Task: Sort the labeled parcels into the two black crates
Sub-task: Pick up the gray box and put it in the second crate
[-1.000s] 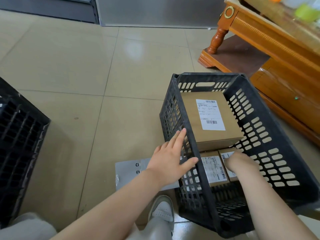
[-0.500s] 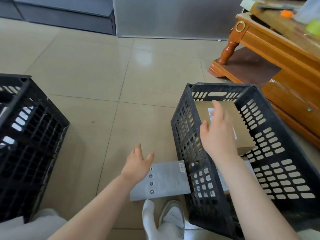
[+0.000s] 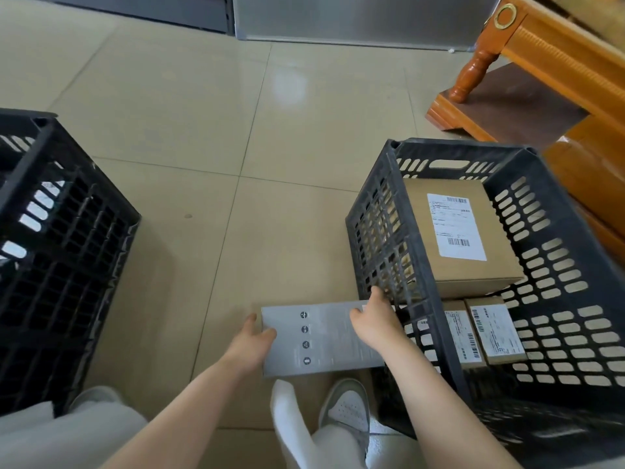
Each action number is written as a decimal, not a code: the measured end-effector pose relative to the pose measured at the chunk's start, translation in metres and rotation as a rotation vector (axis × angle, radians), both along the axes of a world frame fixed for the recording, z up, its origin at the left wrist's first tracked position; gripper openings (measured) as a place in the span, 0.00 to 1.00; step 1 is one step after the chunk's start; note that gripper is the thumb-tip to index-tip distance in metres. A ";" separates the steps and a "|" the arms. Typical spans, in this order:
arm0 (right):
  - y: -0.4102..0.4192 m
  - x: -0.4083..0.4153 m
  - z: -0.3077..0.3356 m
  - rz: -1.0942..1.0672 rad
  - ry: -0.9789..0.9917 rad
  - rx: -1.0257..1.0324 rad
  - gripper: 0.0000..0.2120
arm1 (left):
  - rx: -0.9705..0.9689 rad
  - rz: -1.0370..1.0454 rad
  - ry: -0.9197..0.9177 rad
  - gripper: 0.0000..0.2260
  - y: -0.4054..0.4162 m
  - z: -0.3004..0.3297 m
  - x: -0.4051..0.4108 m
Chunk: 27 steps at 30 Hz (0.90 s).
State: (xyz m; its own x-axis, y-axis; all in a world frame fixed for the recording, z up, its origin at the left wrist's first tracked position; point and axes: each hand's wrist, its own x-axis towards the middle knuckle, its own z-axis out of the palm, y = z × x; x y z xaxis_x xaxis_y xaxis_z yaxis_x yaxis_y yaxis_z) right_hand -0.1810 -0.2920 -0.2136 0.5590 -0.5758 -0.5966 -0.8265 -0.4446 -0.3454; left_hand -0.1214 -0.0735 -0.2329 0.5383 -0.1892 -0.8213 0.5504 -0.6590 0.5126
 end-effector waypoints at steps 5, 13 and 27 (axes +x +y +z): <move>0.009 0.002 -0.024 -0.091 0.080 -0.004 0.30 | -0.054 0.088 0.072 0.44 0.004 -0.013 0.000; 0.018 -0.004 -0.039 -0.278 0.023 0.157 0.26 | -0.057 0.340 0.036 0.18 0.009 -0.018 -0.002; 0.030 0.010 -0.016 -0.485 -0.314 0.417 0.24 | -0.073 0.387 -0.225 0.10 0.015 -0.002 0.045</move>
